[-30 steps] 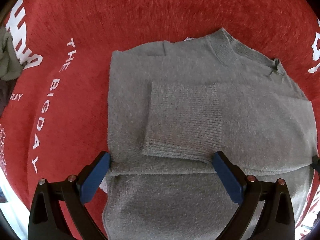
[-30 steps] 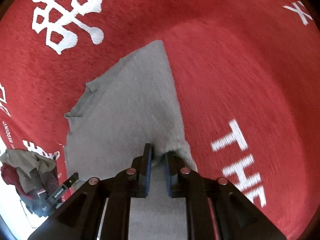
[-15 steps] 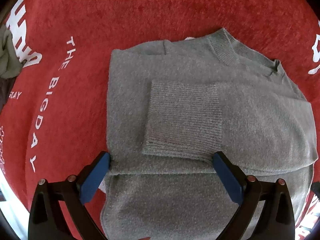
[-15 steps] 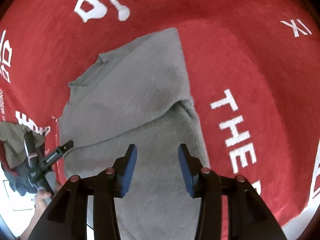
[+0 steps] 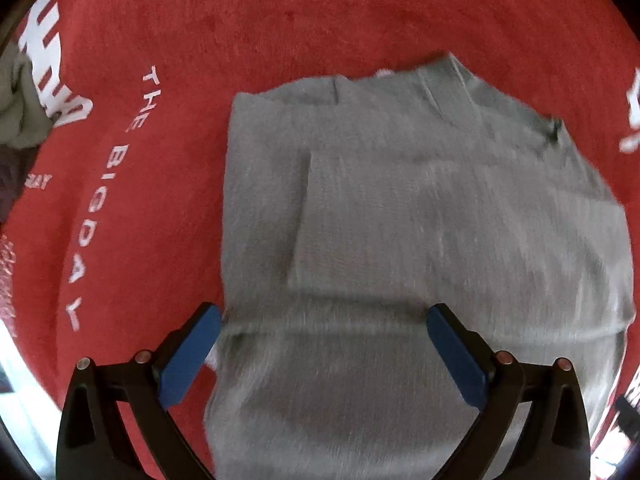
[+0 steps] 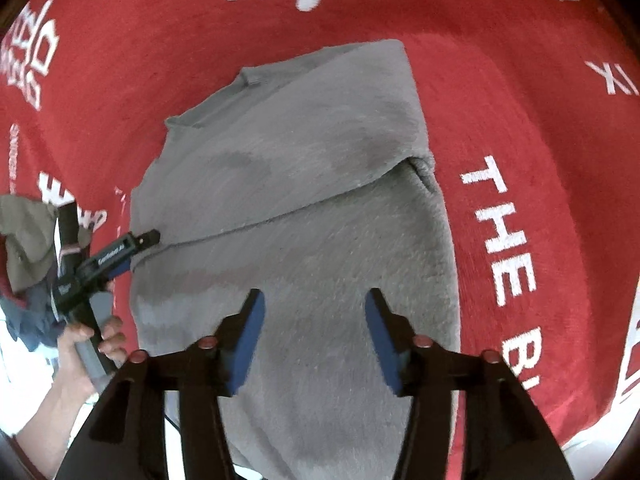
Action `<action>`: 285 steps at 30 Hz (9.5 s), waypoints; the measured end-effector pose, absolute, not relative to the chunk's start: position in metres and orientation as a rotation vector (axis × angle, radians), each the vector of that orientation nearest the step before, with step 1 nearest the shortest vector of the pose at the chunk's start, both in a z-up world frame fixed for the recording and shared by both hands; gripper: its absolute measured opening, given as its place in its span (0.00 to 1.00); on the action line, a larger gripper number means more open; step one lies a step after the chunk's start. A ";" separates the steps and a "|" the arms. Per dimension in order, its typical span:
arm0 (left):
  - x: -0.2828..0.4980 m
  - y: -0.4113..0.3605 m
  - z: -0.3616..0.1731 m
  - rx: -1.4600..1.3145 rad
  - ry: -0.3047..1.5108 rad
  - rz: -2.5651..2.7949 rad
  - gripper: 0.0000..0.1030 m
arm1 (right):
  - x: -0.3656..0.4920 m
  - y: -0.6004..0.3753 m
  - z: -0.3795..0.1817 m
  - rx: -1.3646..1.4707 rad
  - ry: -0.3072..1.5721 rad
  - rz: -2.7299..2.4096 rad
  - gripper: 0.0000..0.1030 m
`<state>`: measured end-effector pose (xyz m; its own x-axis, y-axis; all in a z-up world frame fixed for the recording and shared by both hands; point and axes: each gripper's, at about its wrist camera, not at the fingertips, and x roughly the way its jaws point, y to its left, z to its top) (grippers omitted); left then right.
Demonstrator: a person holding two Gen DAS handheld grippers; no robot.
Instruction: Fold small clothes
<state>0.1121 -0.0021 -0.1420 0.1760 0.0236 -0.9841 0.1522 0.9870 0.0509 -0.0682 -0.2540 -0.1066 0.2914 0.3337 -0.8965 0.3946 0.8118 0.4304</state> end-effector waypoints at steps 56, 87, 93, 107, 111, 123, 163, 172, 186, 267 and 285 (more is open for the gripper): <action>-0.133 0.116 -0.143 0.090 1.605 -0.235 1.00 | -0.252 -0.200 -0.137 0.622 1.539 0.018 0.69; -0.131 0.076 -0.171 -0.002 1.629 -0.446 1.00 | -0.256 -0.226 -0.176 0.720 1.532 0.198 0.70; -0.139 0.066 -0.183 -0.026 1.627 -0.508 1.00 | -0.261 -0.222 -0.181 0.779 1.518 0.285 0.71; -0.137 0.035 -0.173 -0.066 1.600 -0.621 0.85 | -0.265 -0.215 -0.206 1.008 1.452 0.370 0.71; -0.140 0.034 -0.173 0.021 1.610 -0.577 0.37 | -0.270 -0.219 -0.216 1.110 1.479 0.280 0.26; -0.115 0.081 -0.128 -0.207 1.568 -0.624 0.12 | -0.268 -0.229 -0.166 1.317 1.261 0.339 0.07; 0.124 0.045 -0.062 -0.476 1.260 -0.459 0.12 | -0.042 -0.333 -0.088 1.370 0.920 0.486 0.06; 0.205 0.014 -0.152 -0.394 1.361 -0.276 0.12 | 0.043 -0.373 -0.182 1.340 1.103 0.261 0.06; 0.190 0.028 -0.088 -0.258 1.309 -0.239 0.43 | 0.050 -0.372 -0.165 1.266 1.129 0.194 0.66; 0.054 0.101 -0.106 0.077 1.399 -0.212 0.94 | -0.086 -0.269 -0.177 1.025 1.340 -0.194 0.16; 0.043 0.084 -0.121 -0.021 1.508 -0.216 0.94 | -0.060 -0.162 -0.145 0.699 1.456 0.085 0.45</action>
